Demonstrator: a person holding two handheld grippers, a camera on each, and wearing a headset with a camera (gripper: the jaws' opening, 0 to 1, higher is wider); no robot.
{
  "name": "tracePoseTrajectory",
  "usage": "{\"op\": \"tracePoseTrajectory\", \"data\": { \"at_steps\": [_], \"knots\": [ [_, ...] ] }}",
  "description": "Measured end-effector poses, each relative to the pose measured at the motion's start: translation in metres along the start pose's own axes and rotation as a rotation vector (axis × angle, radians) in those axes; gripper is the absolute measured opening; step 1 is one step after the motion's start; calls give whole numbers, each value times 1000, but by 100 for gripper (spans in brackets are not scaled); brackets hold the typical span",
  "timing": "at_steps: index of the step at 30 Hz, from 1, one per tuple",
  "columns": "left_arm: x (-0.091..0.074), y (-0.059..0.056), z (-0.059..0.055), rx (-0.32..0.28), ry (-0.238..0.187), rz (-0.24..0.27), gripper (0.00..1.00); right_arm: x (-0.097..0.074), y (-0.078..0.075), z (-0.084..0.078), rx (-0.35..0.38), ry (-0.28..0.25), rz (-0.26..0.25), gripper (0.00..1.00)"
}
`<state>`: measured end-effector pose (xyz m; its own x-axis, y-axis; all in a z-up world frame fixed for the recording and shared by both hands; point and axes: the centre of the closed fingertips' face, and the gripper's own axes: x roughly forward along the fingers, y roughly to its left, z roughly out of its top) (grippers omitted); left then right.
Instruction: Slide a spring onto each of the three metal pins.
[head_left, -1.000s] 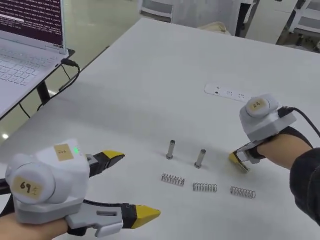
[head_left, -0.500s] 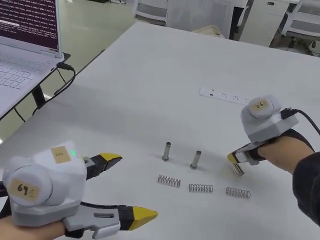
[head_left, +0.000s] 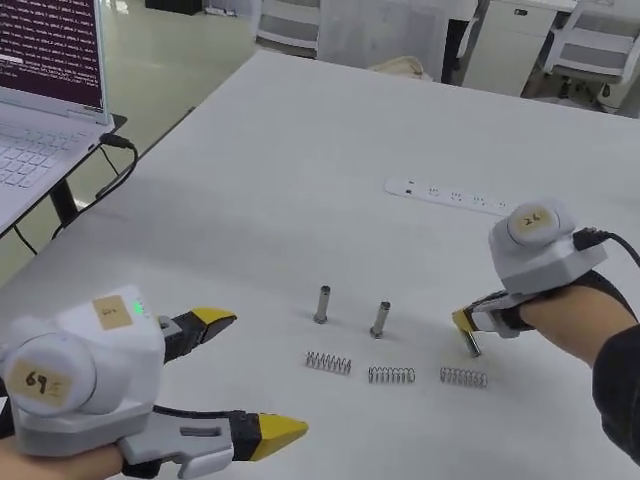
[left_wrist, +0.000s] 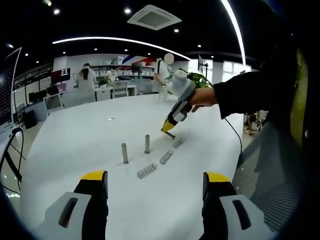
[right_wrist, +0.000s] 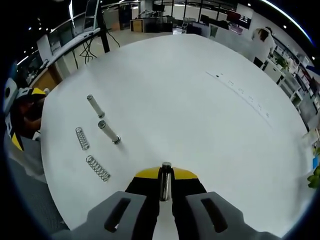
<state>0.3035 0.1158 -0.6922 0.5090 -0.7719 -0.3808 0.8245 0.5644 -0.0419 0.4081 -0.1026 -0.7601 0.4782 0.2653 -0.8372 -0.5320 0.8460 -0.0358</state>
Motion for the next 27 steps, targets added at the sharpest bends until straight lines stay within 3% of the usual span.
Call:
{"op": "tracePoseTrajectory", "data": {
  "at_steps": [27],
  "knots": [
    [-1,-4,4,15,5,-3,74,-14,1,-1,10,-143,-1,4]
  ]
}}
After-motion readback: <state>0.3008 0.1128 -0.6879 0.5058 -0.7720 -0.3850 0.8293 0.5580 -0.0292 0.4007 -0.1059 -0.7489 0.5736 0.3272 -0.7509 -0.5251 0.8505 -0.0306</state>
